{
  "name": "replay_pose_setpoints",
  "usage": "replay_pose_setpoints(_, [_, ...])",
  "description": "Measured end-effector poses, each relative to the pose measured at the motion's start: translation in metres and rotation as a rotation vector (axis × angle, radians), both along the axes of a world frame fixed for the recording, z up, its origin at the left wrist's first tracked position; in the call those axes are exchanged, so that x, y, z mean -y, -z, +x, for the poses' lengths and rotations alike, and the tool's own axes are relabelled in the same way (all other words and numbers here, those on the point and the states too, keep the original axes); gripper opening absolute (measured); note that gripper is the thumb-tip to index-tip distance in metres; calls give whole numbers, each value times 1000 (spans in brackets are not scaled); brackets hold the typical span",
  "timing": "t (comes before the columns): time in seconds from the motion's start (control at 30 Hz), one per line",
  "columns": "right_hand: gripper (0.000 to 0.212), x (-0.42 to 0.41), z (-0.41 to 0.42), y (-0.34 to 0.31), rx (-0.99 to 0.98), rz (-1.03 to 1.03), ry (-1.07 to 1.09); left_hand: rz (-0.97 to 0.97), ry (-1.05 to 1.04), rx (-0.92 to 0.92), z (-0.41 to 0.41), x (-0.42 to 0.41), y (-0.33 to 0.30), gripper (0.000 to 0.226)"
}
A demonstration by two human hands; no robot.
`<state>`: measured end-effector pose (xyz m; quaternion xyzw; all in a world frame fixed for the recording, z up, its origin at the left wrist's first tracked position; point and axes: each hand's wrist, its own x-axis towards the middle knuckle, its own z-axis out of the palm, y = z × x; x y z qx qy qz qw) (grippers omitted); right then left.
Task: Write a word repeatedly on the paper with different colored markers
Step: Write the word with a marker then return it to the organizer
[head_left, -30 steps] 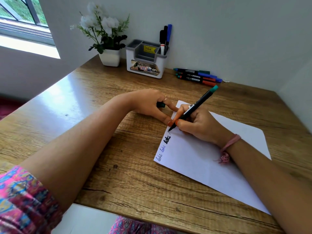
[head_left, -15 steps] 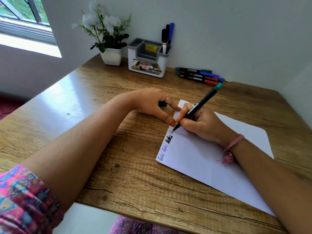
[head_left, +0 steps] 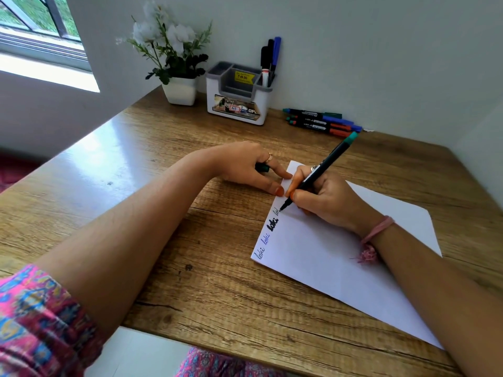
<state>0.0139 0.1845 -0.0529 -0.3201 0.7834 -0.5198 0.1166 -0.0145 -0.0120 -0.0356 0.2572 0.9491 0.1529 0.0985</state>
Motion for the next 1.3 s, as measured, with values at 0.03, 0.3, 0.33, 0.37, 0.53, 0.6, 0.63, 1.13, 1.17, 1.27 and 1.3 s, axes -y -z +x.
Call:
replay_pose_setpoints(0.03, [4, 0, 0, 1, -3, -9, 17, -2, -6, 1, 0, 0, -1, 45])
replay_pose_setpoints(0.3, [18, -2, -1, 1, -5, -2, 25, 29, 0, -1, 2, -1, -1, 45])
replay_pose_setpoints(0.33, [22, -2, -1, 1, -13, 4, 32, 27, -1, 1, 2, -1, -1, 45])
replay_pose_setpoints(0.37, [23, -2, -2, 2, -21, 12, 40, 26, 0, 1, 2, -1, -1, 45])
replay_pose_setpoints(0.53, [20, -2, -2, 1, -25, 23, 35, 26, 1, 10, 3, -1, -2, 44])
replay_pose_setpoints(0.6, [23, -1, -2, 2, -25, 6, 51, 31, -7, 16, 4, -1, -3, 44])
replay_pose_setpoints(0.63, [21, -1, -2, 2, -29, -2, 50, 30, -9, 21, 4, -1, -3, 44])
replay_pose_setpoints(1.13, [11, -3, -11, 4, 146, -332, 297, 439, -182, 286, 2, 11, -1, 48])
replay_pose_setpoints(1.17, [17, -3, -12, 4, 169, -361, 315, 454, -179, 293, 2, 13, 1, 48])
replay_pose_setpoints(1.27, [20, -4, -13, 3, 285, -442, 243, 489, -163, 267, 2, 20, 4, 46])
replay_pose_setpoints(1.3, [27, -5, -13, 2, 332, -459, 205, 516, -160, 262, 2, 21, 4, 45])
